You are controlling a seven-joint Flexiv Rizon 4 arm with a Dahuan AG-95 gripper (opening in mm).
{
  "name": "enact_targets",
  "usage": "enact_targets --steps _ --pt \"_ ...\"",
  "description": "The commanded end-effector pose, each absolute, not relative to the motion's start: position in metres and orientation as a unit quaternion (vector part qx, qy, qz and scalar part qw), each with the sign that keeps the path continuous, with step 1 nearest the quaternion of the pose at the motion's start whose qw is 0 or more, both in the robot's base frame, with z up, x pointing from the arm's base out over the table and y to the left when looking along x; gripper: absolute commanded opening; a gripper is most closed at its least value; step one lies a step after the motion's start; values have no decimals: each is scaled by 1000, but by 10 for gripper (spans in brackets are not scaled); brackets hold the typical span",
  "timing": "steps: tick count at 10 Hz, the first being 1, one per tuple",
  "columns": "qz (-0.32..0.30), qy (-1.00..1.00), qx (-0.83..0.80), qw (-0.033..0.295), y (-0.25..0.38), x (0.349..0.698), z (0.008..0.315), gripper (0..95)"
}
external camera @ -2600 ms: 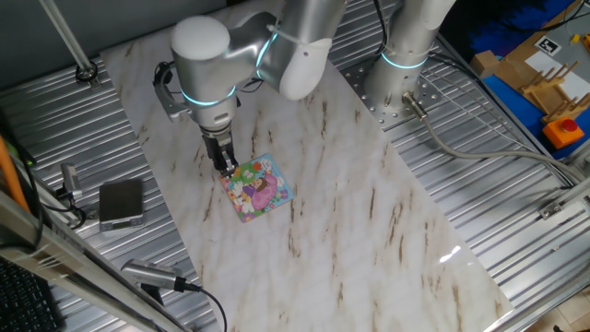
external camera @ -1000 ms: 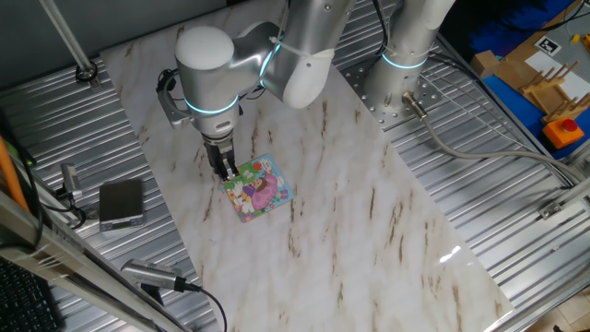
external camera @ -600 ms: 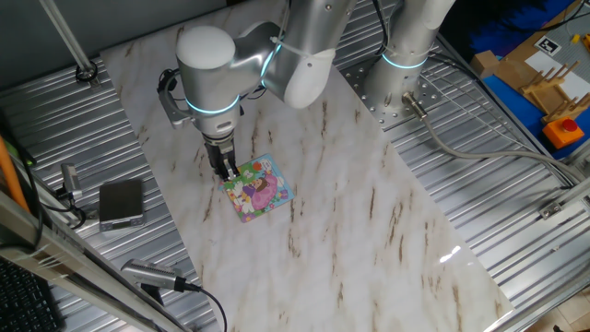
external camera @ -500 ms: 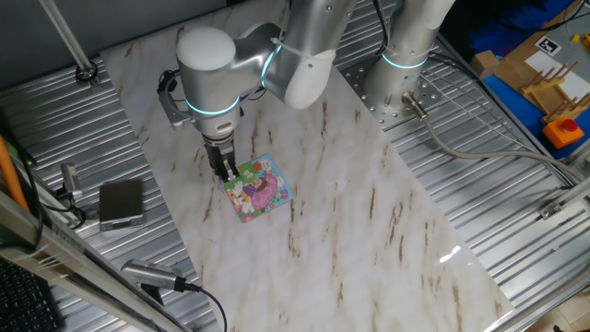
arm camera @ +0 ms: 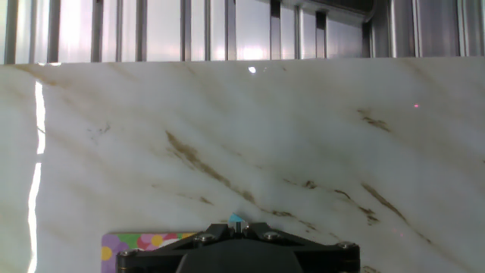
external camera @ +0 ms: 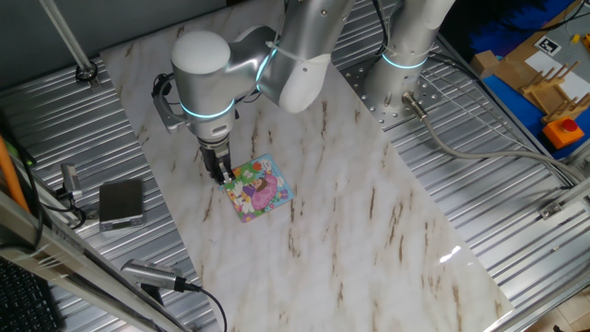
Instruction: Assemble one piece of a puzzle
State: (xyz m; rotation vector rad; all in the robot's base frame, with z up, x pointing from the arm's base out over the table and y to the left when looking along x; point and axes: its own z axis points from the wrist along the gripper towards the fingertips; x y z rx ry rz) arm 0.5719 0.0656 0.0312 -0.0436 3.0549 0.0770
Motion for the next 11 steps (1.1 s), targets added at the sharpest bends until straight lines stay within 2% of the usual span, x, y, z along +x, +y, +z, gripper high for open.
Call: enact_targets --steps 1,11 --pt "25 999 -16 43 66 577 28 0" --pt "21 999 -20 45 68 601 18 0"
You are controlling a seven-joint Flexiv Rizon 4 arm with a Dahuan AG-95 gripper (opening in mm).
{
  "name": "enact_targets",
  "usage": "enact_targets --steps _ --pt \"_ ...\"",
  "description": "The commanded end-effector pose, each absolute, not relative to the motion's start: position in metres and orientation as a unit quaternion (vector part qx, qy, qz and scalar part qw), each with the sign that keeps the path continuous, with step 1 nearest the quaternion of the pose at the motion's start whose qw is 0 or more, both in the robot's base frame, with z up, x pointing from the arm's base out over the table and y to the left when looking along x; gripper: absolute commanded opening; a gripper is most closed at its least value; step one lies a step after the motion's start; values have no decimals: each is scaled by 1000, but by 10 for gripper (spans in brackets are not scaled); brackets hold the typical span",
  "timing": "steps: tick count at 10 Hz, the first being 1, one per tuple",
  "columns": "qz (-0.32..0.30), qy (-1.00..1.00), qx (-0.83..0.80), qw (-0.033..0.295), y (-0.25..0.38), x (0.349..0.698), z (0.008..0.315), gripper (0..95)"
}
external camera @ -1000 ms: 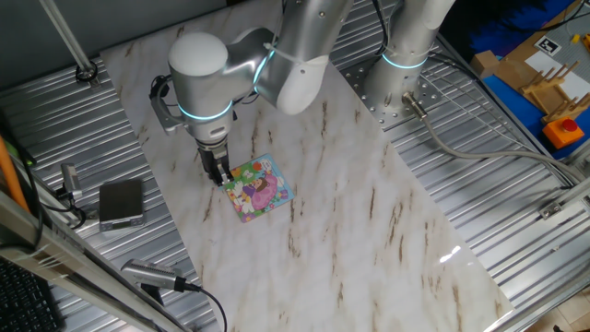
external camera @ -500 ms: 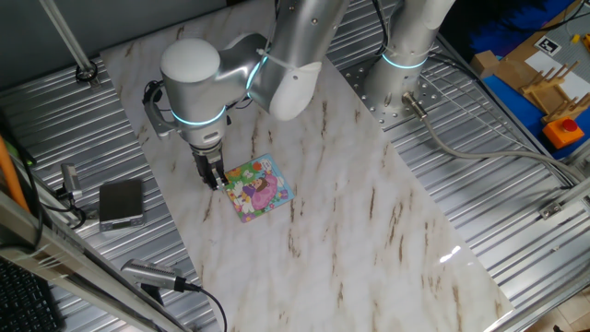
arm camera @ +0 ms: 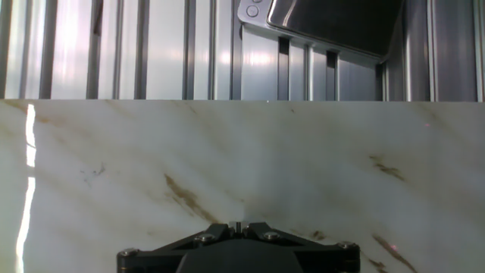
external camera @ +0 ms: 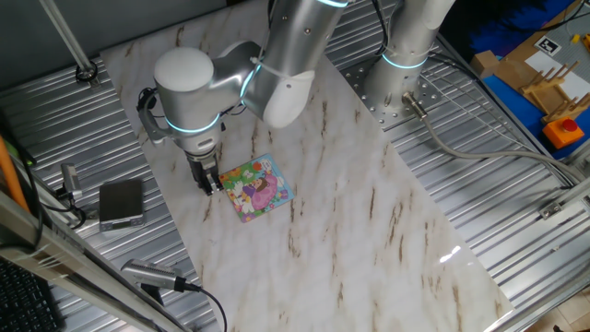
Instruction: Assemble one piece of a puzzle
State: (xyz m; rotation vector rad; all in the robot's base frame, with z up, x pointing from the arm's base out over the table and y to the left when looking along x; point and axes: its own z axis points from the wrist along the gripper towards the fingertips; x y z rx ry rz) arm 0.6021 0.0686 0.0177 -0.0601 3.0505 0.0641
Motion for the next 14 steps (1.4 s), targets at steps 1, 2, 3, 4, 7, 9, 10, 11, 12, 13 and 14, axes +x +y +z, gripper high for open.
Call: enact_targets --steps 1,2,3,4,7,9,10,11,12,13,14 --pt "20 999 -21 45 68 601 18 0" --pt "21 999 -19 45 68 600 17 0" --pt "22 999 -19 45 68 599 16 0" --pt "22 999 -19 46 68 599 16 0" --pt "23 998 -18 48 70 598 15 0" --pt "24 998 -14 48 72 596 13 0" --pt "25 998 -14 49 71 594 12 0" --pt "25 998 -14 49 71 592 11 0" --pt "25 998 -14 50 71 589 10 0" --pt "25 998 -13 50 71 588 9 0" --pt "26 998 -12 50 72 585 9 0"
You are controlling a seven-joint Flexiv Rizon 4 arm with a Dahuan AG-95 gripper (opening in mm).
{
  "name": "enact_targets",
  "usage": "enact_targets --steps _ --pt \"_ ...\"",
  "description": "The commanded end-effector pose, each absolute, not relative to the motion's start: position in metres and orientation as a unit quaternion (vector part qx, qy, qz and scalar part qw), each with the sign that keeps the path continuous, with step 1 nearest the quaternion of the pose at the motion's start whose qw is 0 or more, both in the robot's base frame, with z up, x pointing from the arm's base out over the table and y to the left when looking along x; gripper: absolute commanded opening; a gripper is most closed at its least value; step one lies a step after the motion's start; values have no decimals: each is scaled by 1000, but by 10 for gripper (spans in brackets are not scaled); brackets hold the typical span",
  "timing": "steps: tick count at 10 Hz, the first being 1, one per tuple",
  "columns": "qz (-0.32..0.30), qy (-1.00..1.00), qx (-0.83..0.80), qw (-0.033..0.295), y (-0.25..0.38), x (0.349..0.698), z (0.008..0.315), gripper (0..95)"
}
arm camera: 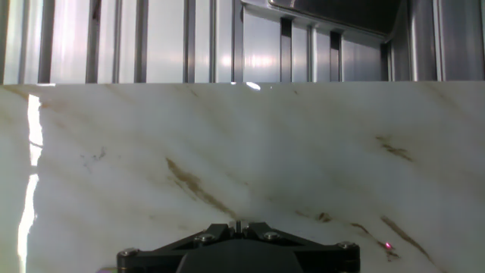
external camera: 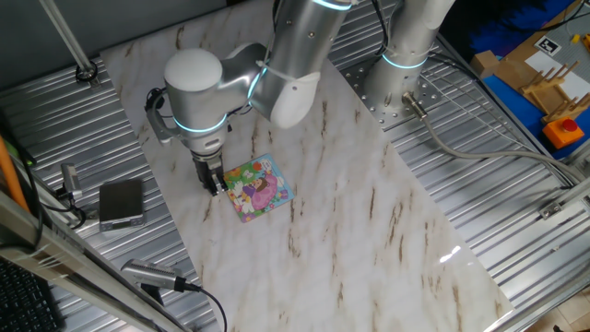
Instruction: Assemble one piece of a puzzle
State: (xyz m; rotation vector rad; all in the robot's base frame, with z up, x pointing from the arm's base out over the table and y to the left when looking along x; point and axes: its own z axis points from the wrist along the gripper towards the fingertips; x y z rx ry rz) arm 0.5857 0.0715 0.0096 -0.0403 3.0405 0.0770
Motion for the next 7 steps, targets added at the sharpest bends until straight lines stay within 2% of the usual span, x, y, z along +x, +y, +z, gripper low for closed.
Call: enact_targets --steps 1,7 --pt "26 998 -11 50 73 584 9 0" --pt "26 998 -9 48 77 574 11 0"
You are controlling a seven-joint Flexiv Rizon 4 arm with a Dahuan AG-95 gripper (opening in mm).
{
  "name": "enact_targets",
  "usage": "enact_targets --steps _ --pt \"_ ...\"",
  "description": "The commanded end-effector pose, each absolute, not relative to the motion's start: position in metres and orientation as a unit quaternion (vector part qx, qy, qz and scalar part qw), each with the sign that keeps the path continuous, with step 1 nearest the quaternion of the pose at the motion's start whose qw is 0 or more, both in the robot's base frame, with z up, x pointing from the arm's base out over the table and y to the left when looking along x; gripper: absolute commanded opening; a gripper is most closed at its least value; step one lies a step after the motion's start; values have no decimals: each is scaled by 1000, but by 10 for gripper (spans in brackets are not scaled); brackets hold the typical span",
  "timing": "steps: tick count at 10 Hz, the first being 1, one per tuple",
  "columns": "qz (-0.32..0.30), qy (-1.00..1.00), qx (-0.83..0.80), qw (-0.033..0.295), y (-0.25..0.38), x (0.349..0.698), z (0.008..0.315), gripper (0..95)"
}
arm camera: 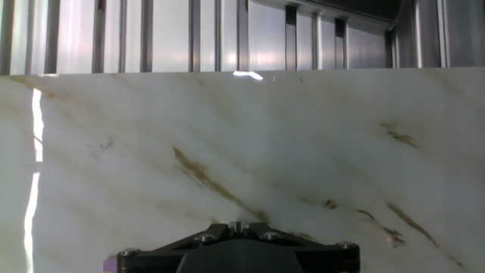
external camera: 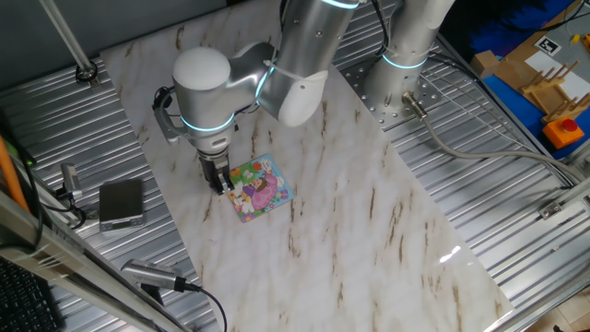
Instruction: Assemble one piece of a puzzle
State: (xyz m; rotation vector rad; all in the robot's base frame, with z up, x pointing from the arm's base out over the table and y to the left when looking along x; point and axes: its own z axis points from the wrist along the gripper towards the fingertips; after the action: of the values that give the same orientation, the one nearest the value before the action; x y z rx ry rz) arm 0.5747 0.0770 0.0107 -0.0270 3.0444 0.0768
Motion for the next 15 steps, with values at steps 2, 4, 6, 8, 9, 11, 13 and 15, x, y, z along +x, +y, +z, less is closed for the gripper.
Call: enact_targets --steps 2,4,6,8,9,11,13,15 --pt "26 998 -9 48 77 569 11 0" --pt "25 999 -10 48 77 564 12 0" --pt "25 998 -11 48 76 559 11 0" --pt "24 998 -10 49 76 557 12 0" --pt "25 998 -10 49 76 557 12 0" --pt "25 998 -10 49 76 557 13 0" --pt "25 998 -12 48 77 556 18 0" --pt "24 999 -15 44 79 554 27 0"
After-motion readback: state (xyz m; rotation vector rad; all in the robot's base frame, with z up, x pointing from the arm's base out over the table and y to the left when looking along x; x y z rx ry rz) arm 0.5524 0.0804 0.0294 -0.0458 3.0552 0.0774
